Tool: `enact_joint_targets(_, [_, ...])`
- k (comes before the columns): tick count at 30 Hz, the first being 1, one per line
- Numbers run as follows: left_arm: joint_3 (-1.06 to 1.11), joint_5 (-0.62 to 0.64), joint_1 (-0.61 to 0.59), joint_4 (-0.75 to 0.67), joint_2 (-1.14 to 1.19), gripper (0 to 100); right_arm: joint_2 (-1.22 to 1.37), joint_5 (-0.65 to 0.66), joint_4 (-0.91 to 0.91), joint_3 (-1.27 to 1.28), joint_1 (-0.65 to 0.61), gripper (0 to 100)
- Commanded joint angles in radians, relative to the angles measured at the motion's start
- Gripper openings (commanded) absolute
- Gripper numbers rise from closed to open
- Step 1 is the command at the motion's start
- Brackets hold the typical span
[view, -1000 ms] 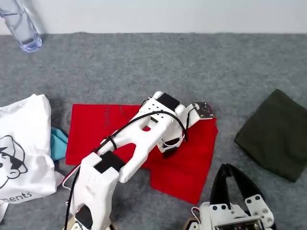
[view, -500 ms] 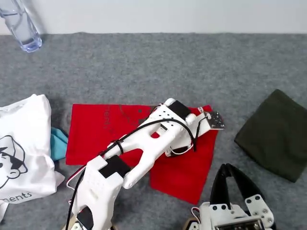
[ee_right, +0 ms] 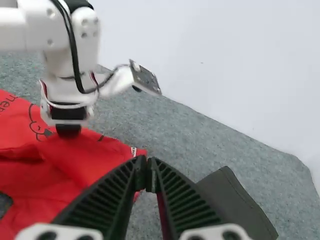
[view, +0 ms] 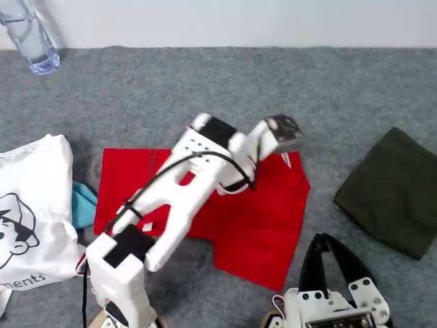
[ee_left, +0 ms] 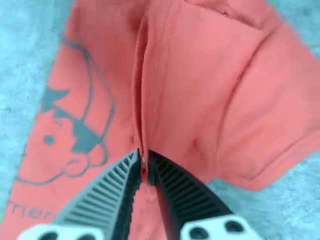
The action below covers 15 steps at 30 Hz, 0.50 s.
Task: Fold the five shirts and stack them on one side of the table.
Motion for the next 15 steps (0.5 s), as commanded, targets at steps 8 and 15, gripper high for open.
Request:
enact_joint_targets(8, [0.128,0.002,-0.018,-0.15,0.094,1,-0.05,0.014,0.033,-0.003,-0.082,1.1])
enact_joint_targets(15, [0.11,0.025,-0.017,-0.08,0.077,13,-0.05,0.014,0.033,-0.003,-0.082,1.1])
